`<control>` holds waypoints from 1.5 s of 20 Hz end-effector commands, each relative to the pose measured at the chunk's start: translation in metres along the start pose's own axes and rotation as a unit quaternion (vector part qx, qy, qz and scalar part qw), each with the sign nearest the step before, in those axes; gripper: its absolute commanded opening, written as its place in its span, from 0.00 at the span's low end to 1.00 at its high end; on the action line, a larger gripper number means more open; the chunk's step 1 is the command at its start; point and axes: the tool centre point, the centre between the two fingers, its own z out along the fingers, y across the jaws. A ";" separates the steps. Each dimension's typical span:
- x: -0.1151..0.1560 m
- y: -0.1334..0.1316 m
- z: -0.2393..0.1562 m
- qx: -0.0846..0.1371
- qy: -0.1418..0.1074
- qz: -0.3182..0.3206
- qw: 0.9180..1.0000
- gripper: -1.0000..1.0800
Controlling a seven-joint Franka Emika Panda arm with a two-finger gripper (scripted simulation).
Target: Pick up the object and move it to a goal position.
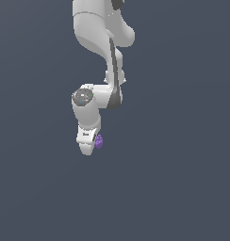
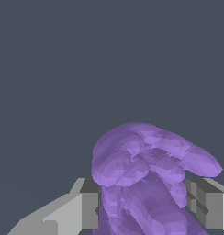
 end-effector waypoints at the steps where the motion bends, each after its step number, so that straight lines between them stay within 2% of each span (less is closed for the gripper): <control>1: -0.001 0.000 -0.004 0.000 0.000 0.000 1.000 0.00; 7: -0.009 -0.002 -0.028 0.000 0.000 0.000 1.000 0.00; 12: -0.020 -0.004 -0.065 0.000 0.000 0.000 1.000 0.00; 30: -0.080 -0.016 -0.264 0.000 0.001 -0.001 1.000 0.00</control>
